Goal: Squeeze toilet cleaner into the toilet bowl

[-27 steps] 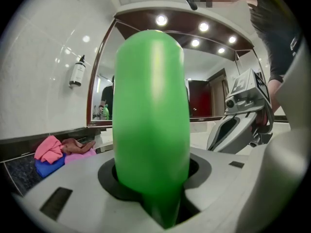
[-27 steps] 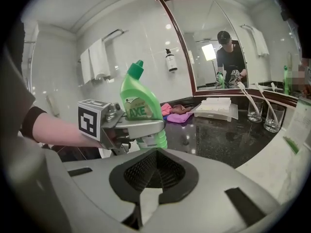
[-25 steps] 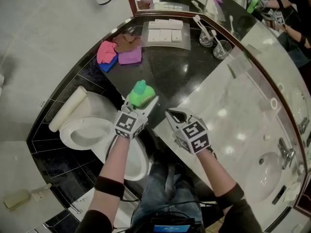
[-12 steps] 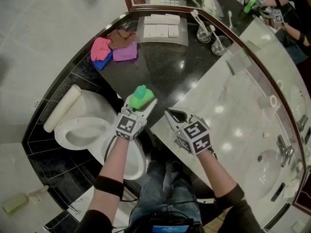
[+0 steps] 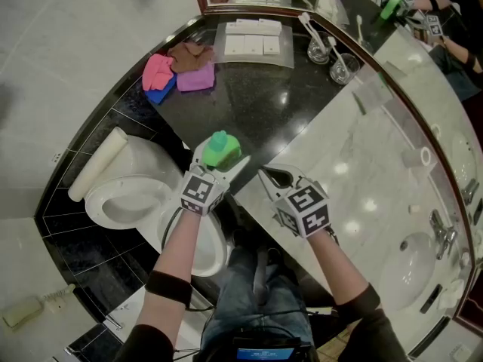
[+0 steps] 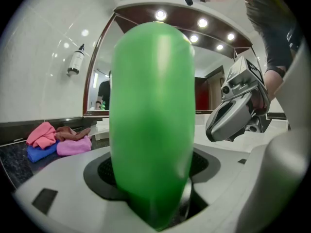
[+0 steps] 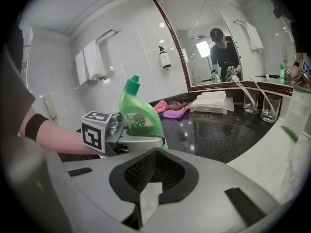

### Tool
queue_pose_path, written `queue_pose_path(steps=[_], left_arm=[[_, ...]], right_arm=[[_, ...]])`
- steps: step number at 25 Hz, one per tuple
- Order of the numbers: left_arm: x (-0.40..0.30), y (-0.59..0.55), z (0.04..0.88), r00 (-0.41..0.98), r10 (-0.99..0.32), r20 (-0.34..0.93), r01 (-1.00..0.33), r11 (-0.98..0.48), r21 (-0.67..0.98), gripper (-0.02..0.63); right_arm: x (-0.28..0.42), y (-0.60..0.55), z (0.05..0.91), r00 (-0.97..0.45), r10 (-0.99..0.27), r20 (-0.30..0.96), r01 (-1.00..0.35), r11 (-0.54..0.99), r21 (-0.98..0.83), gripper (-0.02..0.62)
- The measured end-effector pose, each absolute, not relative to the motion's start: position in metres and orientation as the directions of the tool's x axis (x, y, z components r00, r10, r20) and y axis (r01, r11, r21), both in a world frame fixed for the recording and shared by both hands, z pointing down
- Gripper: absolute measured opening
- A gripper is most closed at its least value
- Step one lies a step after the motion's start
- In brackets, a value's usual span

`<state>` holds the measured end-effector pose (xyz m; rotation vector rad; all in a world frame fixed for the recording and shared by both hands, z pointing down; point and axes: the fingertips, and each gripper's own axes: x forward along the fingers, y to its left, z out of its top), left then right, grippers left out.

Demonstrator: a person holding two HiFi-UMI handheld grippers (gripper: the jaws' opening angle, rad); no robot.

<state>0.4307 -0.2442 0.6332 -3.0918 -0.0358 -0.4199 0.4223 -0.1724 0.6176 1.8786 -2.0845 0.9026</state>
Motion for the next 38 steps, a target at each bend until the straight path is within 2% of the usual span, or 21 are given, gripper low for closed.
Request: queue_pose_path(steps=[5, 13, 20, 21, 24, 25, 27, 34, 38], left_arm=[[0.426, -0.240, 0.618, 0.954, 0.002, 0.298, 0.010, -1.000, -0.026, 0.417], [0.376, -0.222, 0.582, 0.925, -0.100, 0.366, -0.085, -0.995, -0.058, 0.417], [0.281, -0.196, 0.554, 0.855, -0.287, 0.432, -0.286, -0.956, -0.069, 0.409], [0.264, -0.191, 0.545, 0.846, -0.322, 0.425, -0.326, -0.943, -0.065, 0.366], [0.219, -0.163, 0.509, 0.808, -0.425, 0.408, -0.429, -0.899, -0.087, 0.125], [0.203, -0.153, 0.500, 0.790, -0.458, 0.407, -0.459, -0.882, -0.101, 0.068], [0.172, -0.135, 0.486, 0.755, -0.513, 0.409, -0.518, -0.848, -0.109, 0.006], [0.062, -0.095, 0.465, 0.614, -0.663, 0.428, -0.710, -0.701, -0.067, 0.000], [0.003, -0.080, 0.461, 0.560, -0.703, 0.439, -0.766, -0.640, -0.048, 0.000]], right_arm=[[0.427, -0.162, 0.610, -0.171, -0.835, 0.523, -0.954, 0.008, -0.299, 0.000], [0.419, -0.137, 0.572, -0.190, -0.843, 0.504, -0.961, 0.056, -0.270, 0.000], [0.393, -0.098, 0.543, -0.248, -0.838, 0.485, -0.957, 0.134, -0.258, 0.000], [0.387, -0.093, 0.539, -0.260, -0.838, 0.479, -0.955, 0.148, -0.259, 0.000], [0.368, -0.078, 0.525, -0.304, -0.833, 0.462, -0.944, 0.199, -0.263, 0.000], [0.359, -0.075, 0.522, -0.320, -0.829, 0.458, -0.940, 0.218, -0.263, 0.000], [0.341, -0.070, 0.516, -0.352, -0.819, 0.454, -0.931, 0.256, -0.259, 0.000], [0.266, -0.066, 0.498, -0.456, -0.773, 0.441, -0.888, 0.364, -0.280, 0.000], [0.212, -0.064, 0.490, -0.502, -0.748, 0.433, -0.864, 0.420, -0.277, 0.000]])
